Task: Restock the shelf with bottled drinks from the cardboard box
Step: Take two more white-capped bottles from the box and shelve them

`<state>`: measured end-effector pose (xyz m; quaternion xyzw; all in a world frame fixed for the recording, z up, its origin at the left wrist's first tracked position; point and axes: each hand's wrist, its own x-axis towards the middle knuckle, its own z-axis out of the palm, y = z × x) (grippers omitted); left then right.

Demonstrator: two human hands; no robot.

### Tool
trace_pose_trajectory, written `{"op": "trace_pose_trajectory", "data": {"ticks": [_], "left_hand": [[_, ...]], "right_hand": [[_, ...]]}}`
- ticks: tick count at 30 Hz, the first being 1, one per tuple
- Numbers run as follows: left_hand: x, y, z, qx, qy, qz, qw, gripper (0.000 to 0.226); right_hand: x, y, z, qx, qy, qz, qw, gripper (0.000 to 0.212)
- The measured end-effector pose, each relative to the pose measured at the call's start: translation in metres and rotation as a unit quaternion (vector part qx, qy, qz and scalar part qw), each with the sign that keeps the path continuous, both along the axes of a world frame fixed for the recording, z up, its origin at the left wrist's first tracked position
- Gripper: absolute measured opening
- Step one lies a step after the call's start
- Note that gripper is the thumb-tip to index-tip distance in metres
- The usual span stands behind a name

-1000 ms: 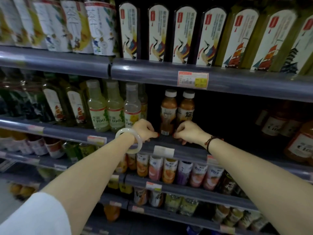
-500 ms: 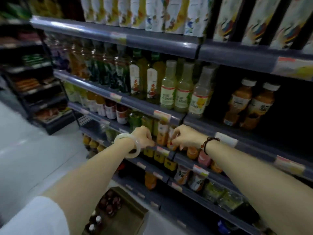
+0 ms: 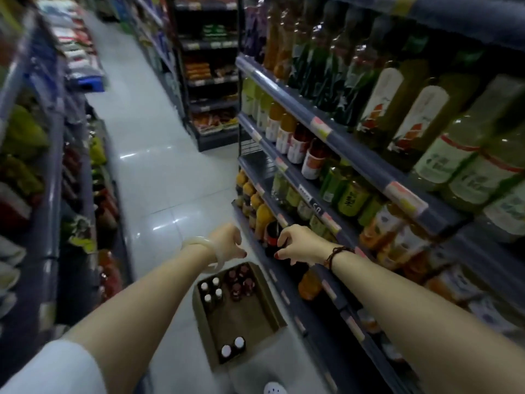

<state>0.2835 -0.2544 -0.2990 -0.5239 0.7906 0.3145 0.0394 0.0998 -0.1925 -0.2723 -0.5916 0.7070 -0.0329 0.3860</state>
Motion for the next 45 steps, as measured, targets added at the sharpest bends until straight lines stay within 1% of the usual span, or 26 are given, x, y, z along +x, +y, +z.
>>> {"op": "trace_pose_trajectory", "data": {"ticks": [2,4,7,10,13,14,17,21,26,28,33,39,45], "left_hand": [[0.011,0.002,-0.015,0.011,-0.005,0.043,0.999,0.034],[0.019,0.006,-0.031,0.023,-0.008,0.086,0.996,0.034],[0.027,0.016,-0.054,0.04,-0.002,0.159,0.987,0.032],[0.033,0.026,-0.077,0.053,0.006,0.2,0.978,0.028],[0.039,0.038,-0.098,0.066,0.003,0.222,0.973,0.019],[0.041,0.042,-0.105,0.072,0.003,0.227,0.971,0.017],[0.046,0.052,-0.126,0.093,0.004,0.246,0.965,0.026],[0.053,0.061,-0.157,0.119,0.006,0.262,0.958,0.027],[0.061,0.074,-0.205,0.139,0.019,0.269,0.953,0.032],[0.063,0.078,-0.226,0.146,0.028,0.268,0.952,0.031],[0.063,0.08,-0.28,0.156,0.048,0.299,0.94,0.029],[0.059,0.09,-0.374,0.164,0.045,0.311,0.935,0.029],[0.054,0.104,-0.477,0.159,0.052,0.349,0.922,0.04]], "right_hand": [[0.007,-0.014,-0.014,0.012,0.005,0.038,0.999,0.033],[0.013,-0.025,-0.03,0.019,0.015,0.085,0.996,0.033],[0.019,-0.036,-0.056,0.012,0.03,0.133,0.991,0.029],[0.024,-0.037,-0.083,0.032,0.03,0.165,0.985,0.024],[0.027,-0.034,-0.108,0.054,0.023,0.181,0.982,0.029],[0.028,-0.032,-0.116,0.06,0.023,0.184,0.981,0.032],[0.032,-0.026,-0.14,0.076,0.021,0.194,0.978,0.036],[0.038,-0.018,-0.172,0.099,0.011,0.194,0.976,0.029],[0.045,-0.009,-0.218,0.105,-0.004,0.179,0.978,0.017],[0.046,-0.005,-0.237,0.107,-0.005,0.18,0.978,0.016],[0.045,-0.002,-0.292,0.116,0.007,0.182,0.976,0.025],[0.041,-0.001,-0.385,0.113,0.022,0.187,0.976,0.043],[0.038,0.004,-0.487,0.122,0.008,0.186,0.975,0.044]]}}
